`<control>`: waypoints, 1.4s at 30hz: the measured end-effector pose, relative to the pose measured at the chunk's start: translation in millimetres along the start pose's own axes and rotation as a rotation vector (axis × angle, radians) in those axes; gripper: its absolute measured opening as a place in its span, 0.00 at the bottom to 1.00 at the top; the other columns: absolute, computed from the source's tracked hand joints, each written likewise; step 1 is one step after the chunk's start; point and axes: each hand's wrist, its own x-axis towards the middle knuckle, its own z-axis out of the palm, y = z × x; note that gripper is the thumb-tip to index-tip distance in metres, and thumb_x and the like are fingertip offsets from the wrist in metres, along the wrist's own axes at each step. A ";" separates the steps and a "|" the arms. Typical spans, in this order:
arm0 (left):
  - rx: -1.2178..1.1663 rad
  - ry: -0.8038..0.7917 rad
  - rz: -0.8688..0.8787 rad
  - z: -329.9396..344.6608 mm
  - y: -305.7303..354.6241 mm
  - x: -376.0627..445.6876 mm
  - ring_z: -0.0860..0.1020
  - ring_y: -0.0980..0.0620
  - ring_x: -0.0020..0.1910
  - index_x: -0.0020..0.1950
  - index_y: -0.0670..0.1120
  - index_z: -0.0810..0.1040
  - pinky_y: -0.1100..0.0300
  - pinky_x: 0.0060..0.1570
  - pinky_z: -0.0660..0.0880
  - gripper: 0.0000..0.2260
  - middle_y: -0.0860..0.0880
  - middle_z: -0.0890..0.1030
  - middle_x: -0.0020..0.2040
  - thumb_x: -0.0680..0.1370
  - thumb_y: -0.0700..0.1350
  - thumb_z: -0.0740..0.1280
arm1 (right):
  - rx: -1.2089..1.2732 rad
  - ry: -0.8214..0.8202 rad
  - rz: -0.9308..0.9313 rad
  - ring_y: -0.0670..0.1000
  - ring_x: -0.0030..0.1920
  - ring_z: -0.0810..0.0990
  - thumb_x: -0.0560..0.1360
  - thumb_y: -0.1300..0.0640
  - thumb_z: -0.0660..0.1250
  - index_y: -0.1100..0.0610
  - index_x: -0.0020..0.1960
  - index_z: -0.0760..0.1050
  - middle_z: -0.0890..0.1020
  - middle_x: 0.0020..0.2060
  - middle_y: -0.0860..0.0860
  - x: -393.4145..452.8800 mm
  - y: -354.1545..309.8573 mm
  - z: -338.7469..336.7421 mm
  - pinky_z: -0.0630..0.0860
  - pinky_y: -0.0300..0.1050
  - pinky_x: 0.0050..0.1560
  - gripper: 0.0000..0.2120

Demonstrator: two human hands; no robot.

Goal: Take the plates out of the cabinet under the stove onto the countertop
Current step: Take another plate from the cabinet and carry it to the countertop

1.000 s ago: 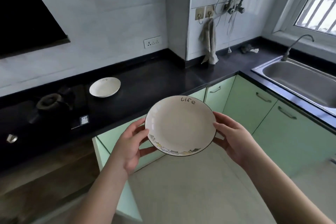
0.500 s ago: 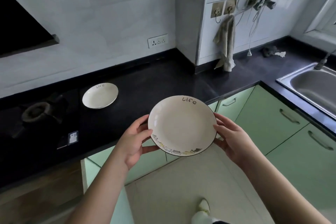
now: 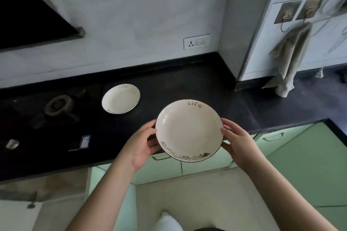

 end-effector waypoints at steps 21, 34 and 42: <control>0.028 0.092 -0.321 -51.9 60.1 218.1 0.78 0.41 0.59 0.70 0.45 0.72 0.45 0.53 0.78 0.20 0.44 0.77 0.62 0.79 0.47 0.58 | -0.164 0.241 0.186 0.49 0.42 0.85 0.78 0.66 0.63 0.47 0.52 0.80 0.86 0.42 0.46 216.8 31.5 73.7 0.81 0.43 0.37 0.15; -0.077 0.229 -0.338 4.1 51.7 279.6 0.77 0.43 0.55 0.72 0.45 0.70 0.48 0.44 0.78 0.19 0.42 0.73 0.70 0.81 0.47 0.58 | -0.245 0.204 0.274 0.51 0.47 0.83 0.76 0.61 0.68 0.45 0.53 0.78 0.83 0.48 0.47 311.7 16.2 35.5 0.81 0.48 0.40 0.11; -0.128 0.307 -0.321 18.7 48.3 297.4 0.76 0.44 0.58 0.72 0.46 0.70 0.46 0.53 0.74 0.18 0.43 0.71 0.71 0.83 0.48 0.57 | -0.259 0.175 0.305 0.51 0.51 0.81 0.77 0.61 0.67 0.51 0.66 0.74 0.81 0.52 0.47 349.9 9.7 30.0 0.80 0.50 0.45 0.18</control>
